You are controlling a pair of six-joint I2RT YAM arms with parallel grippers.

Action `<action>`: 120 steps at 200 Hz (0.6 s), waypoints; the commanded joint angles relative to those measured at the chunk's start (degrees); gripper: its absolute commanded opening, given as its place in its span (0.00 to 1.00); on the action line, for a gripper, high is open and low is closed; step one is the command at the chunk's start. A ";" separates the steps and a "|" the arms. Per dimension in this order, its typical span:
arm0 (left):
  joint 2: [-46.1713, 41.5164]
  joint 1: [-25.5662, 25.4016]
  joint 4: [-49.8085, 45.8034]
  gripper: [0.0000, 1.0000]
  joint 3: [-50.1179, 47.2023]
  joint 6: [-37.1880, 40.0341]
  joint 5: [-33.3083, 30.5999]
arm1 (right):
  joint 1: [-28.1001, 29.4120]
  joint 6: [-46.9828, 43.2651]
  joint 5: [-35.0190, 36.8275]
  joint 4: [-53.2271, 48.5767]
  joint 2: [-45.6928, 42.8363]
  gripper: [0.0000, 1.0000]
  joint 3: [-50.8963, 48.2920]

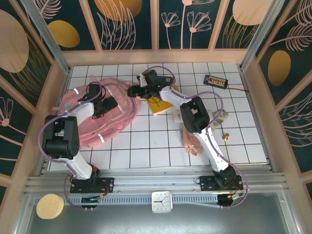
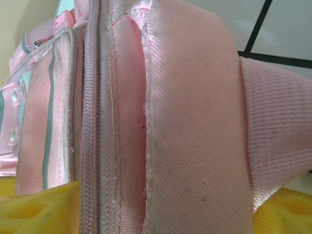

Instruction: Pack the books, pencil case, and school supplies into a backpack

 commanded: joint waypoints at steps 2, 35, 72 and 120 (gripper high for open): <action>0.88 0.19 -1.54 0.82 -3.69 1.59 1.35 | 1.46 1.71 -1.90 -0.32 1.15 0.61 1.26; -3.96 0.19 -1.58 0.82 -4.10 2.66 1.82 | 1.71 2.45 1.09 2.19 -4.55 0.00 -2.98; -11.90 0.19 -6.84 0.83 -2.78 2.47 0.71 | 0.70 2.77 9.05 5.74 -21.39 0.00 -14.52; -31.26 0.19 -10.44 0.85 -12.94 -4.94 3.95 | -4.63 10.24 17.71 9.95 -42.25 0.00 -35.79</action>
